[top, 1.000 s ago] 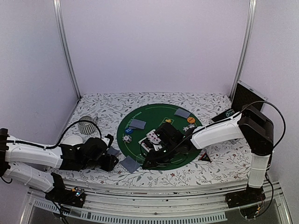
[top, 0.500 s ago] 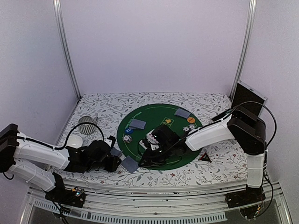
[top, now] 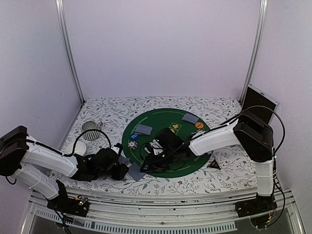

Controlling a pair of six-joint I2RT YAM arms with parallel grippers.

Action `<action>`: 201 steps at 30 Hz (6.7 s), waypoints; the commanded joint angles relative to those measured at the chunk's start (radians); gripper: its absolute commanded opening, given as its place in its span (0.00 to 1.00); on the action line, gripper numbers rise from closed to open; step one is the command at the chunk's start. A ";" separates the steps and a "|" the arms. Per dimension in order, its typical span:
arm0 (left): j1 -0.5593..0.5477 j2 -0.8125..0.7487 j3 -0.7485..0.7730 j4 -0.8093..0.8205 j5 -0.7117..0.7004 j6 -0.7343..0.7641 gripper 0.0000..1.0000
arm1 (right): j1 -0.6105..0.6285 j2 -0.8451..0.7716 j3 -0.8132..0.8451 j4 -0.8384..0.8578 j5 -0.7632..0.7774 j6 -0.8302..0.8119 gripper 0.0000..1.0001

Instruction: Distribute texas hold em gaming equipment

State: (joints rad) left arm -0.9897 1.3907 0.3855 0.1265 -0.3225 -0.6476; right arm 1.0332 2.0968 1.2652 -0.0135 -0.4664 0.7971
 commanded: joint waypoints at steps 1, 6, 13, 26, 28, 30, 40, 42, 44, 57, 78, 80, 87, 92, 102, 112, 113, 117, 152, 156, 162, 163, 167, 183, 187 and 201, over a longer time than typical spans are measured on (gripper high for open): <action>-0.012 0.019 -0.011 0.006 0.038 -0.012 0.49 | 0.004 0.050 0.035 -0.054 -0.011 -0.005 0.39; -0.012 0.008 -0.030 0.013 0.053 -0.024 0.49 | 0.009 0.061 0.032 -0.065 -0.035 0.007 0.39; -0.016 -0.009 -0.081 0.039 0.071 -0.058 0.49 | 0.020 0.068 0.017 -0.056 -0.049 0.025 0.30; -0.028 0.007 -0.084 0.053 0.071 -0.072 0.49 | 0.022 0.060 -0.004 -0.029 -0.060 0.024 0.02; -0.029 -0.012 -0.072 0.017 0.065 -0.067 0.49 | 0.022 0.051 -0.004 -0.029 -0.071 0.009 0.02; -0.028 -0.057 -0.050 -0.038 0.043 -0.059 0.49 | 0.022 0.034 -0.003 -0.024 -0.092 -0.016 0.02; -0.028 -0.385 0.022 -0.294 -0.128 0.052 0.49 | 0.015 -0.106 0.056 -0.126 -0.118 -0.191 0.02; -0.028 -0.409 0.050 -0.347 -0.160 0.079 0.49 | -0.004 -0.147 0.072 -0.187 -0.110 -0.234 0.02; -0.028 -0.422 0.092 -0.397 -0.191 0.110 0.49 | -0.038 -0.188 0.101 -0.265 -0.086 -0.278 0.02; -0.026 -0.453 0.223 -0.423 -0.266 0.245 0.50 | -0.414 -0.124 0.450 -0.652 0.585 -0.873 0.02; 0.016 -0.438 0.198 -0.363 -0.214 0.289 0.51 | -0.200 0.051 0.221 -0.289 0.918 -1.514 0.02; 0.021 -0.454 0.191 -0.361 -0.209 0.284 0.51 | -0.197 0.032 0.200 -0.285 0.868 -1.512 0.02; 0.029 -0.496 0.160 -0.360 -0.201 0.266 0.51 | -0.201 -0.006 0.130 -0.216 0.838 -1.602 0.02; 0.034 -0.504 0.160 -0.360 -0.203 0.273 0.51 | -0.204 0.015 0.171 -0.231 0.780 -1.624 0.02; 0.036 -0.487 0.172 -0.359 -0.171 0.313 0.51 | -0.197 0.017 0.171 -0.264 0.792 -1.643 0.19; 0.020 -0.470 0.232 -0.274 0.037 0.597 0.52 | -0.170 -0.323 0.169 -0.310 0.597 -1.516 0.71; 0.013 -0.470 0.246 -0.275 0.053 0.636 0.52 | -0.185 -0.374 0.183 -0.305 0.508 -1.428 0.81; -0.026 -0.463 0.295 -0.255 0.099 0.802 0.52 | -0.299 -0.491 0.178 -0.172 0.004 -1.006 0.99; -0.091 -0.333 0.389 -0.120 0.024 0.988 0.52 | -0.190 -0.220 0.391 -0.313 -0.204 -0.667 0.79; -0.092 -0.331 0.382 -0.116 0.015 0.989 0.52 | -0.189 -0.209 0.419 -0.319 -0.286 -0.665 0.62; -0.091 -0.335 0.373 -0.119 -0.003 0.987 0.52 | -0.189 -0.214 0.441 -0.357 -0.292 -0.679 0.40; -0.091 -0.337 0.369 -0.119 -0.006 0.985 0.52 | -0.189 -0.217 0.446 -0.366 -0.292 -0.682 0.36; -0.091 -0.340 0.361 -0.120 -0.016 0.980 0.52 | -0.188 -0.226 0.462 -0.412 -0.267 -0.704 0.22; -0.089 -0.351 0.329 -0.136 -0.061 0.950 0.52 | -0.229 -0.281 0.524 -0.537 -0.231 -0.750 0.02; -0.086 -0.354 0.311 -0.134 -0.065 0.938 0.52 | -0.260 -0.305 0.542 -0.534 -0.281 -0.739 0.02; -0.077 -0.393 0.275 -0.135 -0.076 0.892 0.52 | -0.540 -0.263 0.138 0.090 0.012 -0.297 0.02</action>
State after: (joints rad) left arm -1.0706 1.0306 0.6708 -0.0387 -0.3843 0.2691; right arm 0.5446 1.7306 1.4887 -0.1577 -0.6285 0.3195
